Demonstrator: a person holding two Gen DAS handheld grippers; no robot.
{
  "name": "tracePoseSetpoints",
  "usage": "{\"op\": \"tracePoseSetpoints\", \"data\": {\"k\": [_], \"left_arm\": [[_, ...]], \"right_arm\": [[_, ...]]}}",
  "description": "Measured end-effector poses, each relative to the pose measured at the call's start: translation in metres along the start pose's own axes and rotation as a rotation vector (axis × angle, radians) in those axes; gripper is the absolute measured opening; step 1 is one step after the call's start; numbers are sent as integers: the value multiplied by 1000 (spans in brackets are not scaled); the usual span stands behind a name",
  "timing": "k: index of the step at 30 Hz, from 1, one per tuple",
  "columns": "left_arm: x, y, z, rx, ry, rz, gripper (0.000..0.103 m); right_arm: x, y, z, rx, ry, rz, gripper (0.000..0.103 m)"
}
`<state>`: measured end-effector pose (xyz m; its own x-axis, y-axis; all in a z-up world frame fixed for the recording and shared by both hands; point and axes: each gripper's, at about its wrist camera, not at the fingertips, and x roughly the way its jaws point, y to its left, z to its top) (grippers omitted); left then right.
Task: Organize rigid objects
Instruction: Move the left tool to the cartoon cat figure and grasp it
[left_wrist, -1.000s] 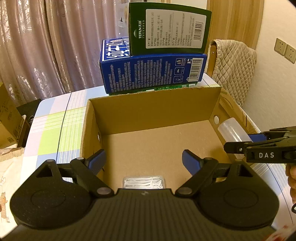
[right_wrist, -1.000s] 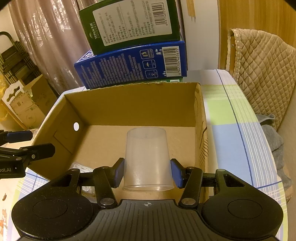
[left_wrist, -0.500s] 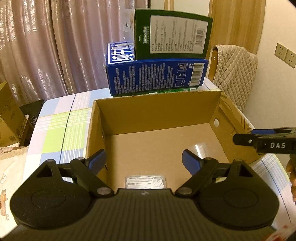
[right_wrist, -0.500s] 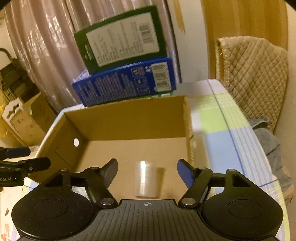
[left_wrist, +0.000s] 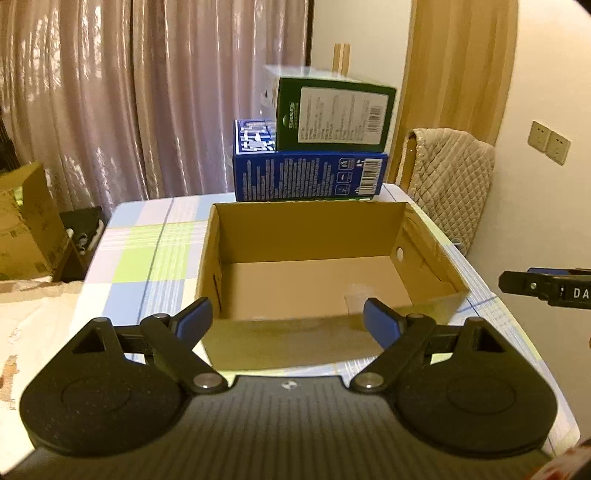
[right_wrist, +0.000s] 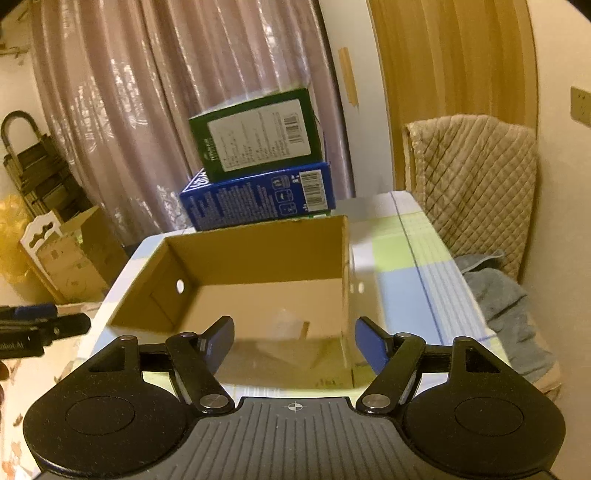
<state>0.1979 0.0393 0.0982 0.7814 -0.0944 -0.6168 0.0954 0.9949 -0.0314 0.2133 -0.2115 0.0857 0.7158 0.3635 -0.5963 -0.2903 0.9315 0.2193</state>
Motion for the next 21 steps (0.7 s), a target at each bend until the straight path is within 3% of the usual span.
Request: {"op": "tracePoseSetpoints", "data": {"k": [8,16,21], "left_arm": [[-52,-15,-49,17,-16,1,86],[-70,-32,-109,2,32,-55,86],[-73,-35,-136,-36,71,-86,86]], "right_arm": [[-56,0,-61,25,-2,-6,71],[-89,1,-131,48,38,-32,71],[-100,1,-156,16,74,-49,71]]}}
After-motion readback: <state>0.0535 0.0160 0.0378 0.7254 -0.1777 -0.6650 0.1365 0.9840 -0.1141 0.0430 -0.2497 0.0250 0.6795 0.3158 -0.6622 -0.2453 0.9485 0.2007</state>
